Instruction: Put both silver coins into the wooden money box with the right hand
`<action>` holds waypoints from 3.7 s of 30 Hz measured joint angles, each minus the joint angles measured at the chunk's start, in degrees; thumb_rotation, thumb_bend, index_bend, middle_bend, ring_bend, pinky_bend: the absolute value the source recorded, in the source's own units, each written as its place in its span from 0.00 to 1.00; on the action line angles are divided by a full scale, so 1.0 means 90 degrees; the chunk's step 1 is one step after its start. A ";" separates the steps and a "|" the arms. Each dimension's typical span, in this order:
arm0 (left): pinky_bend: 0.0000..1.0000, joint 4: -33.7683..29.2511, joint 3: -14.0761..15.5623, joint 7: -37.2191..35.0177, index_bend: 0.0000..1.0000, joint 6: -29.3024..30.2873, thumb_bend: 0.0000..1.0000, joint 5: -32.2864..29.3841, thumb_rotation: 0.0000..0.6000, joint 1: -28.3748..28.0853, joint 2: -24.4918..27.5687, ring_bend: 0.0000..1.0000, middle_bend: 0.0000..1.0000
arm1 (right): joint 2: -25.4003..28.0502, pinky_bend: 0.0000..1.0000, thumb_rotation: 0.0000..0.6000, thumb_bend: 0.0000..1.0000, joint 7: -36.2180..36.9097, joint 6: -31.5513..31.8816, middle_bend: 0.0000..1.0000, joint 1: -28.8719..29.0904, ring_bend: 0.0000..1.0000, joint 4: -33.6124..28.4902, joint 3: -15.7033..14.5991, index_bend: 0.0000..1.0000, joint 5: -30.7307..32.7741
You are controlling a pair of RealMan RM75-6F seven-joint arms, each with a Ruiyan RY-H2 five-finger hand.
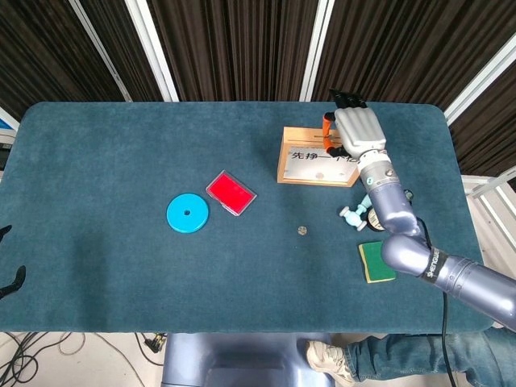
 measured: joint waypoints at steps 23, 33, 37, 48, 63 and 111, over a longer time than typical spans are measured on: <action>0.00 -0.0201 -0.0071 0.0282 0.13 -0.0298 0.39 -0.0504 1.00 -0.0061 0.0069 0.00 0.00 | -0.0400 0.00 1.00 0.51 -0.0058 -0.0537 0.02 0.1003 0.00 0.1533 -0.0963 0.75 0.0963; 0.00 -0.0243 -0.0075 0.0257 0.13 -0.0325 0.39 -0.0529 1.00 -0.0064 0.0099 0.00 0.00 | -0.0367 0.00 1.00 0.51 -0.0018 -0.0452 0.02 0.1090 0.00 0.1437 -0.1124 0.73 0.1123; 0.00 -0.0250 -0.0065 0.0254 0.13 -0.0331 0.39 -0.0517 1.00 -0.0062 0.0104 0.00 0.00 | -0.0298 0.00 1.00 0.51 0.0010 -0.0403 0.02 0.1101 0.00 0.1297 -0.1142 0.73 0.1141; 0.00 -0.0284 -0.0081 0.0204 0.13 -0.0365 0.39 -0.0577 1.00 -0.0065 0.0133 0.00 0.00 | -0.0225 0.00 1.00 0.51 0.0008 -0.0288 0.02 0.1178 0.00 0.1145 -0.1308 0.71 0.1233; 0.00 -0.0286 -0.0087 0.0146 0.12 -0.0373 0.39 -0.0571 1.00 -0.0063 0.0152 0.00 0.00 | -0.0278 0.00 1.00 0.51 0.0019 -0.0228 0.02 0.1246 0.00 0.1141 -0.1454 0.66 0.1279; 0.00 -0.0319 -0.0081 0.0159 0.12 -0.0407 0.40 -0.0621 1.00 -0.0075 0.0177 0.00 0.00 | -0.0274 0.00 1.00 0.51 -0.0029 -0.0167 0.02 0.1280 0.00 0.1107 -0.1611 0.50 0.1371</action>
